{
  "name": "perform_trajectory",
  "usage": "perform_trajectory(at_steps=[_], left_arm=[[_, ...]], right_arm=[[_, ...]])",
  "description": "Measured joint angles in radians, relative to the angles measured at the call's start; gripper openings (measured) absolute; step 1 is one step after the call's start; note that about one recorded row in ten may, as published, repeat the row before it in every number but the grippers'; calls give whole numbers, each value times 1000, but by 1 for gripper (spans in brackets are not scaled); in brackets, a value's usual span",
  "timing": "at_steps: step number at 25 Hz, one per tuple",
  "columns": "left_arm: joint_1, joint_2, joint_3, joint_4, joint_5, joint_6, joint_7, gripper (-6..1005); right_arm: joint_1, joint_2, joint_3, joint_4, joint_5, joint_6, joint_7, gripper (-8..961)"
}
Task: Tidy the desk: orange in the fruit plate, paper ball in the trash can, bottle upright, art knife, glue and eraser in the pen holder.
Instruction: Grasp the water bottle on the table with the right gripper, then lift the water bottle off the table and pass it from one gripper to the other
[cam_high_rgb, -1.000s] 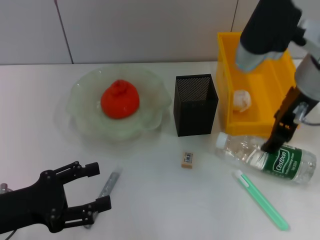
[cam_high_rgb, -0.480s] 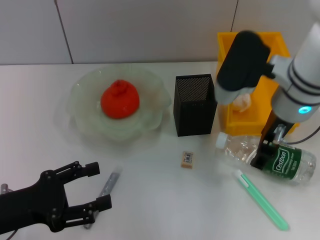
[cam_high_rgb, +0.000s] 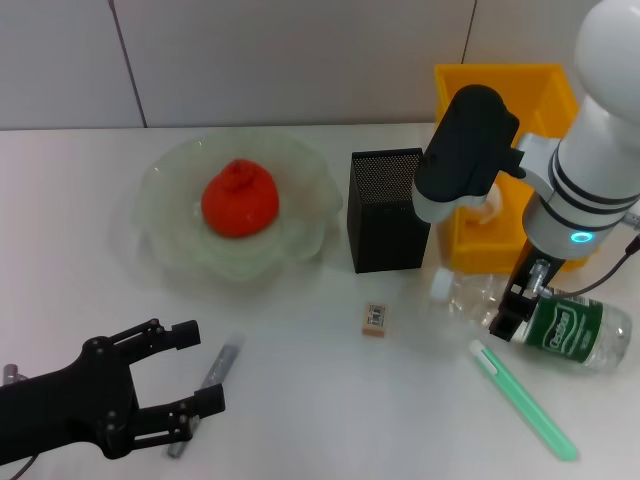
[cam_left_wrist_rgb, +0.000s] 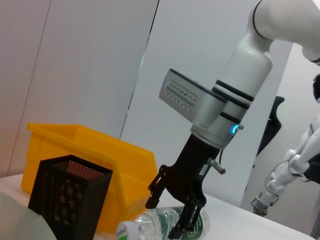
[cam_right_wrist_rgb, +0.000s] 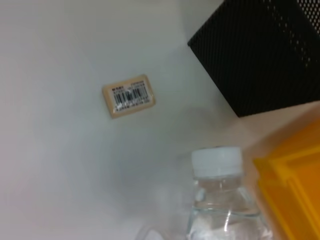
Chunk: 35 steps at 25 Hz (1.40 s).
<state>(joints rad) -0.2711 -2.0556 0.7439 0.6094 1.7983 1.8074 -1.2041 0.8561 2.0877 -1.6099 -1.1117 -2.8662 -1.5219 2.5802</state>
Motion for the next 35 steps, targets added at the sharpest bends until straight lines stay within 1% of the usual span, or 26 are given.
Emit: perform_trajectory(at_steps=[7,13,17,26,29,31,35], left_arm=[[-4,0,0,-1,0,-3,0,863],[-6,-1,0,-1,-1,-4,0,863],[-7,-2,0,-1,0,-10,0,863],[-8,-2,0,-1,4,-11,0,863],[-8,-2,0,-1,3,-11,0,863],[-8,-1,0,-1,1,-9,0,863],[-8,0,0,-1,0,-9,0,864]], right_arm=[[12,1,0,79,2,51,5,814],[37,1,5,173,10,98,6,807],[38,1,5,184,18,113,6,802],[27,0,-1,167,19,109,0,792],[4,0,3,130,19,100,-1,788],[-29,-1,8,65,21,80,-2,787],[-121,-5,11,-124,56,25,-11,787]])
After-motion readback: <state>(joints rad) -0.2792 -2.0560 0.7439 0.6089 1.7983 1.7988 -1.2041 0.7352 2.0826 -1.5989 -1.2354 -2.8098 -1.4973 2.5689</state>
